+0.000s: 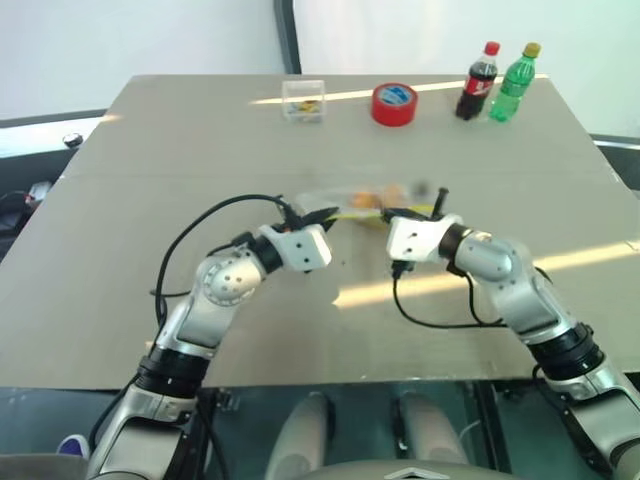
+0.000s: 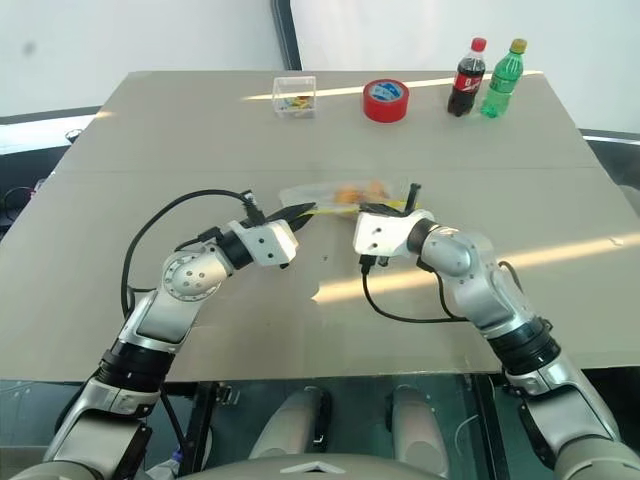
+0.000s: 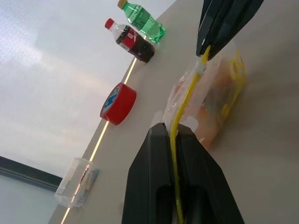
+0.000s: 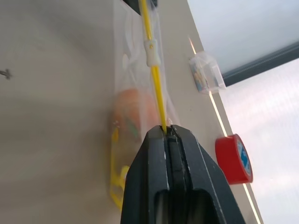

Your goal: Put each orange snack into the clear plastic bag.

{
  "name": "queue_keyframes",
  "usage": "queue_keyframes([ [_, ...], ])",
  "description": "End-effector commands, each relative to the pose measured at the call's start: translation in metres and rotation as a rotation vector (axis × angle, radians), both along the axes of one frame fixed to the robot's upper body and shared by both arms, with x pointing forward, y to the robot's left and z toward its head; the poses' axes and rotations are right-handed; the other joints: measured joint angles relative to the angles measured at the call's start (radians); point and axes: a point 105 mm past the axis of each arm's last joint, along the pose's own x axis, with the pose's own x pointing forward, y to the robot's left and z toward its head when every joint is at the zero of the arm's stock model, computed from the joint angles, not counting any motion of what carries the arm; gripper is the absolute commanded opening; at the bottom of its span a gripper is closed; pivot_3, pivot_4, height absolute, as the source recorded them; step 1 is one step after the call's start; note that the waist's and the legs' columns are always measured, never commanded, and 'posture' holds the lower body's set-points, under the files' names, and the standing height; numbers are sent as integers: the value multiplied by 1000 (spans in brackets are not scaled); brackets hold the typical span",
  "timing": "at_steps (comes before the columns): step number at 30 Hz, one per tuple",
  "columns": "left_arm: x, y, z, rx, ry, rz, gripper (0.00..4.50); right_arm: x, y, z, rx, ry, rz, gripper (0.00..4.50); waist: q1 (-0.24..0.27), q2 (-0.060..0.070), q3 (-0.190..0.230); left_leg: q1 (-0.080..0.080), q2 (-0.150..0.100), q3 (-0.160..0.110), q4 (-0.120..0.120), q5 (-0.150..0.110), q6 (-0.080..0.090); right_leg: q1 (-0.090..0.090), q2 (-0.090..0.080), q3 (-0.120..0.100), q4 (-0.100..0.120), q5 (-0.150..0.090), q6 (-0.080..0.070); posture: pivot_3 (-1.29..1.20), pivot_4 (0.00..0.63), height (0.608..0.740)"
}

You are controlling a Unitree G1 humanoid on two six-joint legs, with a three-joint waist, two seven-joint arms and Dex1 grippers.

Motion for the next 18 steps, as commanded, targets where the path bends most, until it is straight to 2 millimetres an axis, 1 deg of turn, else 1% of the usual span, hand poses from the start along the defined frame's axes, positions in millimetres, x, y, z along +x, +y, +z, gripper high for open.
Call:
queue_keyframes([
  [1,3,22,24,-58,-76,68,0,26,-71,-1,-22,-3,-263,22,0,0,0,0,0,0,0,0,0,0,0,0,0,0,0,0,150,740],
  [3,4,24,26,-62,-77,70,0,29,-80,1,-30,-14,-284,22,1,0,0,0,0,0,0,0,0,0,0,0,0,0,0,0,150,740],
  [8,5,28,30,-73,-80,75,0,32,-91,4,-41,-26,-309,22,-2,0,0,0,0,1,0,0,0,0,0,0,0,0,0,0,150,740],
  [11,5,29,29,-65,-80,76,0,30,-86,9,4,-23,-293,22,-3,0,0,0,0,1,0,0,0,0,0,1,0,0,0,0,150,740],
  [12,5,29,29,-65,-80,77,0,28,-82,12,29,-13,-274,22,-4,0,0,0,0,1,0,0,0,0,0,1,0,0,0,0,150,740],
  [13,5,28,29,-65,-80,77,0,22,-72,12,53,32,-217,22,-4,0,0,0,0,1,0,0,0,0,0,1,0,0,0,0,150,740],
  [15,5,26,27,-63,-78,73,0,10,-57,13,84,78,-133,580,-3,0,0,0,1,1,0,0,0,0,0,1,0,0,0,0,150,740],
  [18,4,24,25,-51,-78,70,0,-1,-47,12,84,108,-78,1875,-1,0,0,0,1,1,0,0,0,0,0,1,0,0,0,0,150,740],
])
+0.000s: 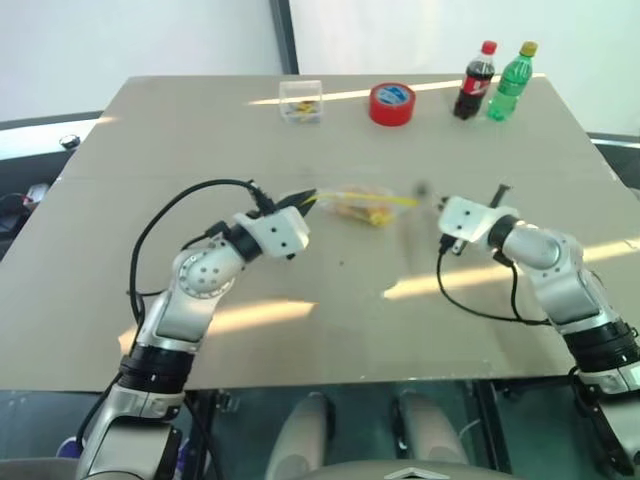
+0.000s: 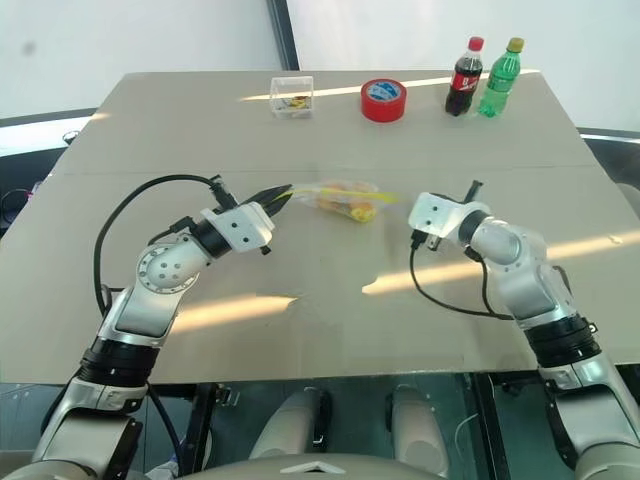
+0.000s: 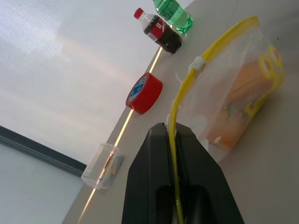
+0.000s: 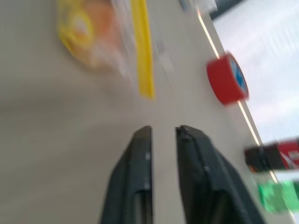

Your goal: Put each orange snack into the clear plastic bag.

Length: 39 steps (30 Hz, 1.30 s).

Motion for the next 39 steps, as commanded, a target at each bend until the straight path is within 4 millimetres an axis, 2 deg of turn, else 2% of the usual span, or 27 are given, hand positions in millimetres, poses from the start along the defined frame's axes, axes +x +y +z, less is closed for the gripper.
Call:
queue_keyframes([
  [1,-1,-1,7,-5,-38,-3,0,-15,11,16,29,-23,74,2435,2,0,0,0,0,0,0,0,0,0,0,0,0,0,0,0,150,740],
  [2,-1,-2,7,-3,-38,-3,0,-17,15,20,49,-32,90,2650,3,0,0,0,0,0,1,0,0,0,0,0,0,0,0,0,150,740],
  [6,-1,-2,4,15,-37,-5,0,-29,42,37,43,-90,198,2650,0,0,0,0,0,-1,1,0,0,0,0,-1,0,0,0,0,150,740],
  [12,-2,-5,3,27,-39,-15,0,-30,86,40,-10,-158,330,2650,-2,0,0,1,0,-1,1,0,0,0,1,0,2,0,0,0,150,740],
  [17,-4,-6,3,29,-44,-18,0,-27,102,39,-21,-173,372,2650,5,0,0,0,-1,-1,3,0,0,0,0,-1,2,0,0,0,150,740],
  [24,-7,-7,2,37,-46,-17,0,-20,113,42,-17,-196,384,2650,-1,0,0,0,-1,-1,2,0,0,0,0,-1,2,0,0,0,150,740],
  [26,-7,-7,2,37,-47,-16,0,-19,114,42,-18,-199,387,2119,0,0,0,0,-1,-1,2,0,0,0,0,-1,2,0,0,0,150,740],
  [30,-7,-7,2,38,-47,-16,0,-18,116,42,-26,-208,395,500,1,0,0,0,-1,-1,2,0,0,0,0,-1,2,0,0,0,150,740],
  [39,-7,-7,1,35,-45,-16,0,-21,120,44,-32,-229,413,500,0,0,0,0,-1,-1,2,0,0,0,0,-1,2,0,0,0,150,740],
])
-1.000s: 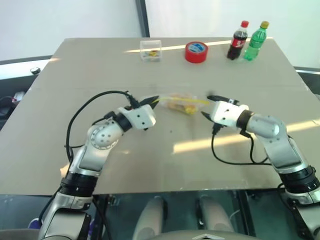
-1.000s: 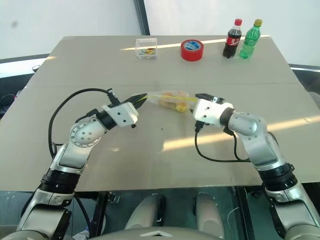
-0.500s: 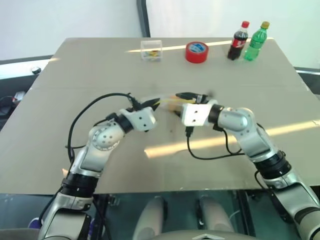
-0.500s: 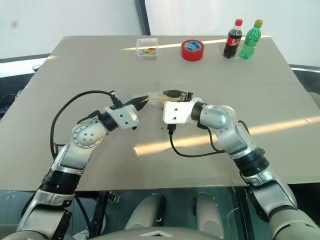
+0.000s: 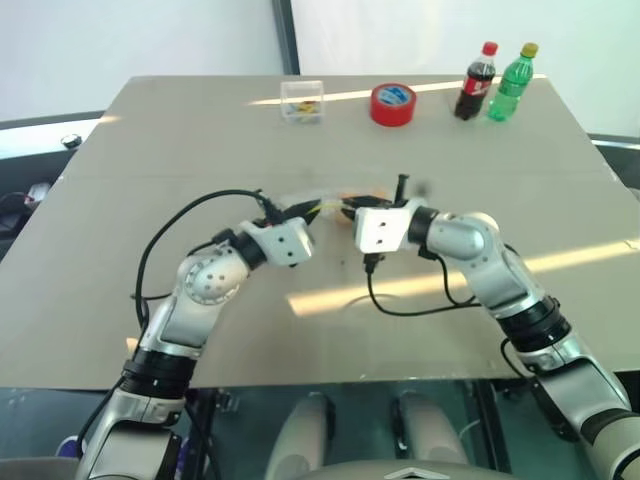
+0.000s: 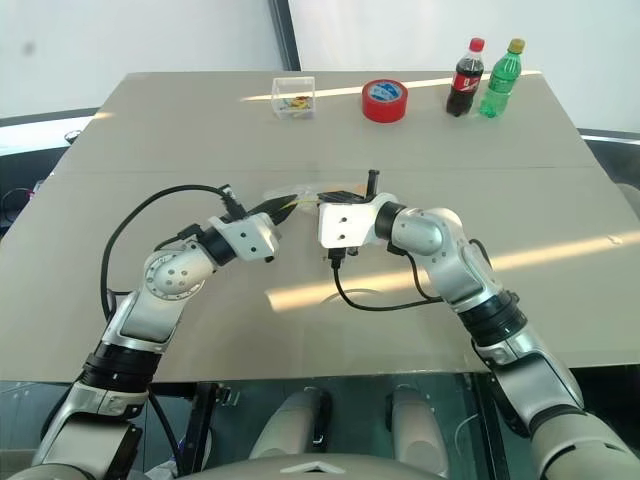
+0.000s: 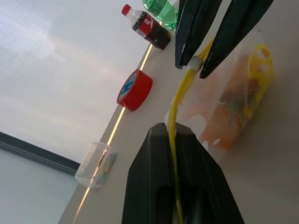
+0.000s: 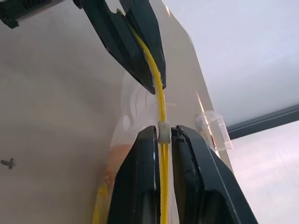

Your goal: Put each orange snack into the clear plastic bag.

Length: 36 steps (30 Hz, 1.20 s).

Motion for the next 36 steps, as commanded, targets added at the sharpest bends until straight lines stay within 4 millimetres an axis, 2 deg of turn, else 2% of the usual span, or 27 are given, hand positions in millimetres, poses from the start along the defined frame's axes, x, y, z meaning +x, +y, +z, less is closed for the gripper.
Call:
queue_keyframes([
  [1,-5,-4,13,-9,-58,-15,0,-4,6,16,18,-67,32,500,0,0,0,0,0,0,0,0,0,0,0,0,0,0,0,0,150,740],
  [24,-8,-5,13,-15,-57,-12,0,-3,8,14,7,-62,36,500,0,0,0,0,0,0,0,0,0,0,0,0,0,0,0,0,150,740],
  [25,-8,-4,13,-15,-56,-11,0,-3,8,14,8,-64,36,240,0,0,0,0,0,0,0,0,0,0,0,0,0,0,0,0,150,740],
  [36,-5,-3,11,-13,-51,-4,0,-3,6,16,10,-68,28,240,0,0,0,0,0,0,0,0,0,0,0,0,0,0,0,0,150,740],
])
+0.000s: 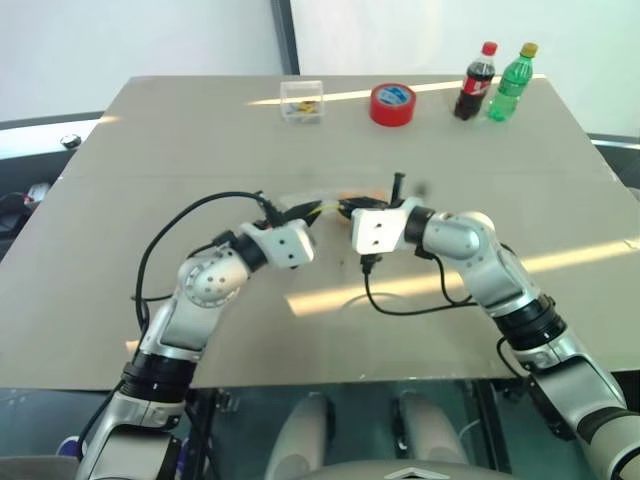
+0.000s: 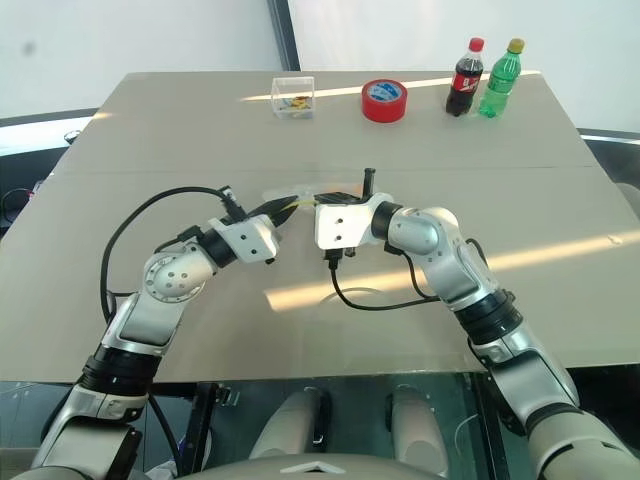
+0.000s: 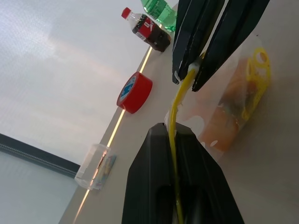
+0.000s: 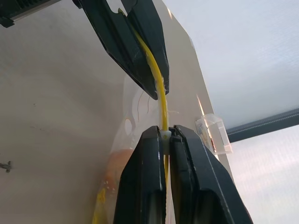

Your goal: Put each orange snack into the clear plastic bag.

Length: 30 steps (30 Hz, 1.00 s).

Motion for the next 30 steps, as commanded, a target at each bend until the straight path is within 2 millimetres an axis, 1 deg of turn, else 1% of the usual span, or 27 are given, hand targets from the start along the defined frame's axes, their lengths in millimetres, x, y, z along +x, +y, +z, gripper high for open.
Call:
queue_keyframes([
  [1,-2,-1,11,-10,-47,0,0,-4,3,18,22,-63,21,240,0,0,0,0,0,0,0,0,0,0,0,0,0,0,0,0,150,740],
  [5,-1,-1,11,-17,-47,6,0,-2,0,16,21,-60,7,240,0,0,0,0,0,0,0,0,0,0,0,0,0,0,0,0,150,740],
  [7,-1,0,12,-22,-49,10,0,2,-5,13,14,-49,-18,240,0,0,0,0,0,0,0,0,0,0,0,0,0,0,0,0,150,740],
  [18,2,5,24,-61,-91,35,0,27,-52,-16,-42,28,-198,240,1,0,0,0,0,0,0,0,0,0,0,0,0,0,0,0,150,740],
  [21,2,6,24,-64,-94,36,0,32,-63,-20,-45,43,-244,240,0,0,0,0,0,0,0,0,0,0,0,0,0,0,0,0,150,740],
  [27,1,7,25,-67,-94,38,0,39,-80,-29,-63,55,-302,240,0,0,0,0,0,0,0,0,0,0,0,0,0,0,0,0,150,740],
  [30,1,8,25,-71,-93,41,0,44,-94,-32,-70,60,-349,240,0,0,0,0,0,0,0,0,0,0,0,0,0,0,0,0,150,740],
])
